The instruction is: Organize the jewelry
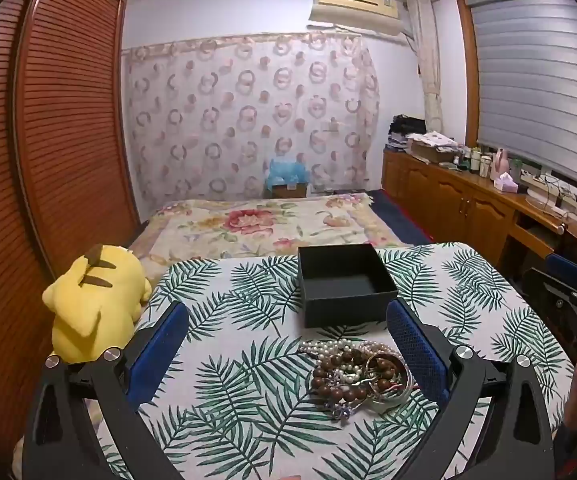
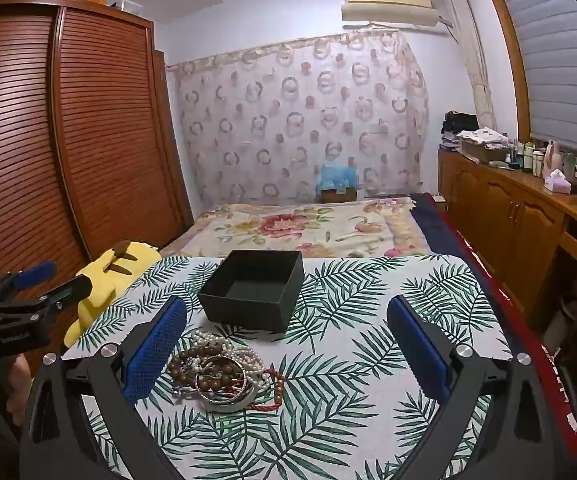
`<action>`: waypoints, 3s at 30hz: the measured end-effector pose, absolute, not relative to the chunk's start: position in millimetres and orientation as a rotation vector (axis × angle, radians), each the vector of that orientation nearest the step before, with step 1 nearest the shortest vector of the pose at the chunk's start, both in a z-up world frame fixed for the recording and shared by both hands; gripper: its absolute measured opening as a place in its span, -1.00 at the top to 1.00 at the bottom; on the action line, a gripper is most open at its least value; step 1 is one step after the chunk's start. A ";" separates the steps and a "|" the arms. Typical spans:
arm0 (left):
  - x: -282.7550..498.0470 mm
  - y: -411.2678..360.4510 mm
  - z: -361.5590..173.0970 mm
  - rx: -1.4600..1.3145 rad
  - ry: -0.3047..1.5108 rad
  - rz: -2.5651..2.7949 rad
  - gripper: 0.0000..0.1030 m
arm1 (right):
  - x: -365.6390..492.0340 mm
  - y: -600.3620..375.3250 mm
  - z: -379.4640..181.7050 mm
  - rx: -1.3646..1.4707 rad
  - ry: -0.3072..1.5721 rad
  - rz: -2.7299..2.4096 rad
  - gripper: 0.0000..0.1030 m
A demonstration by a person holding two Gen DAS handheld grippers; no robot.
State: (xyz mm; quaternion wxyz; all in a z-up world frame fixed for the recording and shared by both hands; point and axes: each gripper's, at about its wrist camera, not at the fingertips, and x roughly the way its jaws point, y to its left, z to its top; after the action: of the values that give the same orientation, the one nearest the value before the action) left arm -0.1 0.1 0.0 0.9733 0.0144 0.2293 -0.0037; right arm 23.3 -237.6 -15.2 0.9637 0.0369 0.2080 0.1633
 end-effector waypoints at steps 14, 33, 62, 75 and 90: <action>0.6 -0.5 -0.4 0.027 0.461 -0.009 -0.86 | 23.5 -236.6 -17.0 0.067 0.424 0.331 -0.95; -3.7 -2.5 2.9 0.024 0.462 -0.010 -0.86 | 23.6 -238.0 -15.4 0.067 0.424 0.332 -0.95; -3.6 -17.6 -5.6 0.024 0.467 -0.014 -0.86 | 23.8 -225.5 -24.9 0.063 0.425 0.335 -0.95; -3.2 -16.9 -5.1 0.022 0.469 -0.010 -0.86 | 23.7 -224.7 -25.2 0.062 0.425 0.335 -0.95; -3.5 -18.0 -5.5 0.022 0.469 -0.015 -0.86 | 17.9 -211.9 -20.6 0.060 0.427 0.346 -0.95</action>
State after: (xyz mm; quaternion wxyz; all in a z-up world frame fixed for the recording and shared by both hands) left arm -3.5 -18.0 -5.5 0.9726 0.0109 0.2322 -0.0075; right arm 17.9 -211.9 -20.6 0.9620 0.0296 0.2109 0.1707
